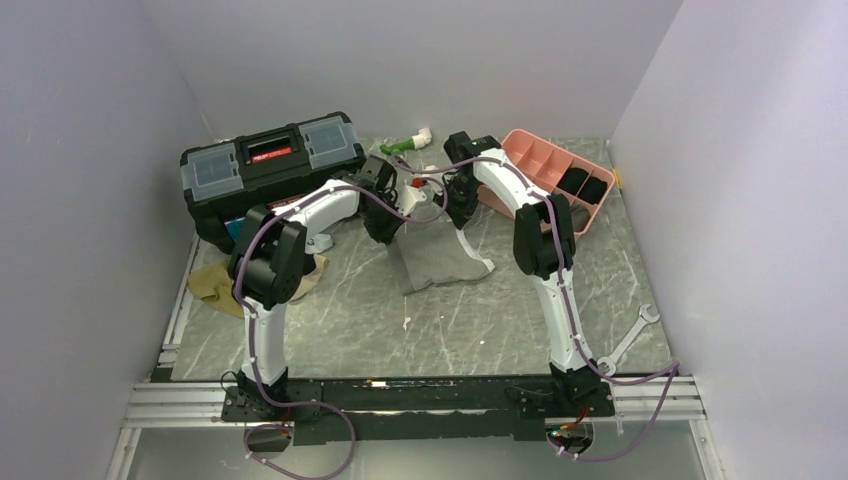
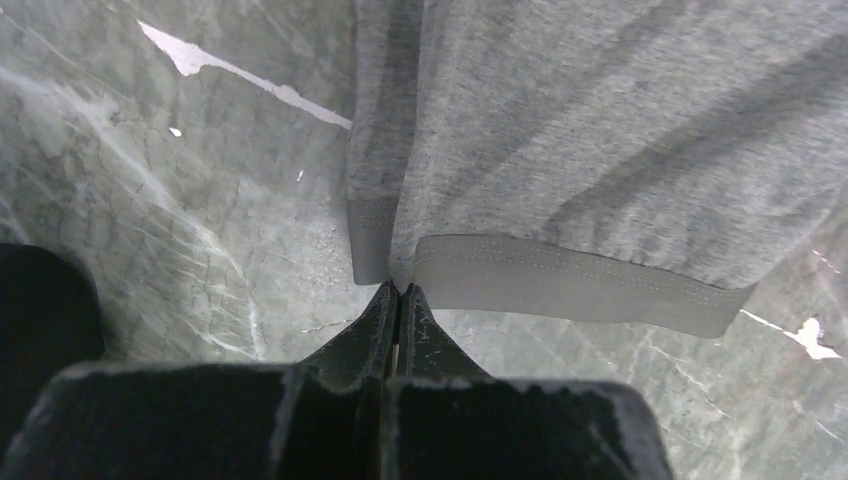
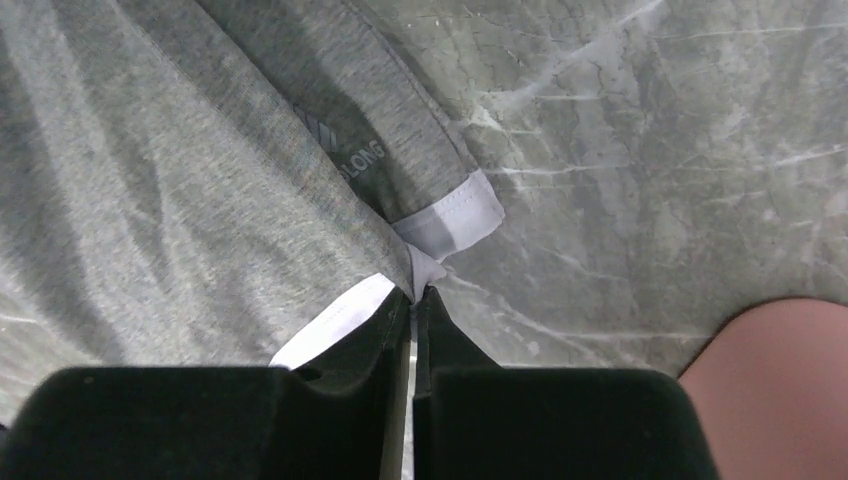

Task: Roll the underwear
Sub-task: Fold the underwear at the center of the board.

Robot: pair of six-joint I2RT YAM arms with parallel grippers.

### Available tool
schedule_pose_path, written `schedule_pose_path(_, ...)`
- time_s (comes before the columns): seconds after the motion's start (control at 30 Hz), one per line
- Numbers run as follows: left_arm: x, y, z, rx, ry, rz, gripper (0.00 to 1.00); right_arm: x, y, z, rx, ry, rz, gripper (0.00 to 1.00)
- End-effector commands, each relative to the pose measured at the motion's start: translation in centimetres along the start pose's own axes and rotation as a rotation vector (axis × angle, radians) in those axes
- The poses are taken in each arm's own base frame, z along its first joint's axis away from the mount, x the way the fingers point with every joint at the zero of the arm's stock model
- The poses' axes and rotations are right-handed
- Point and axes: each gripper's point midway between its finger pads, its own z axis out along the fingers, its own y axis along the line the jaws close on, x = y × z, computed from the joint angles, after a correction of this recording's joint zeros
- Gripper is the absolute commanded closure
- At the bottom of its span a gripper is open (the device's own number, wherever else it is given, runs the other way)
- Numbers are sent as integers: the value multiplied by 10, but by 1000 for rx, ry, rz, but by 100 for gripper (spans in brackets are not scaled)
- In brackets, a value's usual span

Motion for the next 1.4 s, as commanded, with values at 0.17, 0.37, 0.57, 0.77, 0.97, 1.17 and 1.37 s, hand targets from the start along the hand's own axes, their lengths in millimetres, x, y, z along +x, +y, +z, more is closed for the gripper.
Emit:
schedule_pose_path(0.17,-6,22,5,-95,-3,-59,97,-23,-25,6,115,-94,52,82)
schedule_pose_path(0.37,-10,27,6,-135,-34,-100,75,-28,-33,1,174,-127,106,65)
schedule_pose_path(0.57,-17,36,-7,-211,-66,-150,49,-24,-34,-26,255,-155,146,51)
schedule_pose_path(0.77,-21,34,-45,-270,-141,-155,16,-9,-14,-77,271,-264,193,44)
schedule_pose_path(0.97,-21,-18,-65,-95,-223,-93,4,15,48,-71,77,-312,183,42)
schedule_pose_path(1.17,-12,-42,-41,-72,-153,-17,4,40,67,-38,3,-278,203,45)
schedule_pose_path(1.37,-2,-57,-5,-81,-49,39,6,55,62,-9,7,-227,224,46)
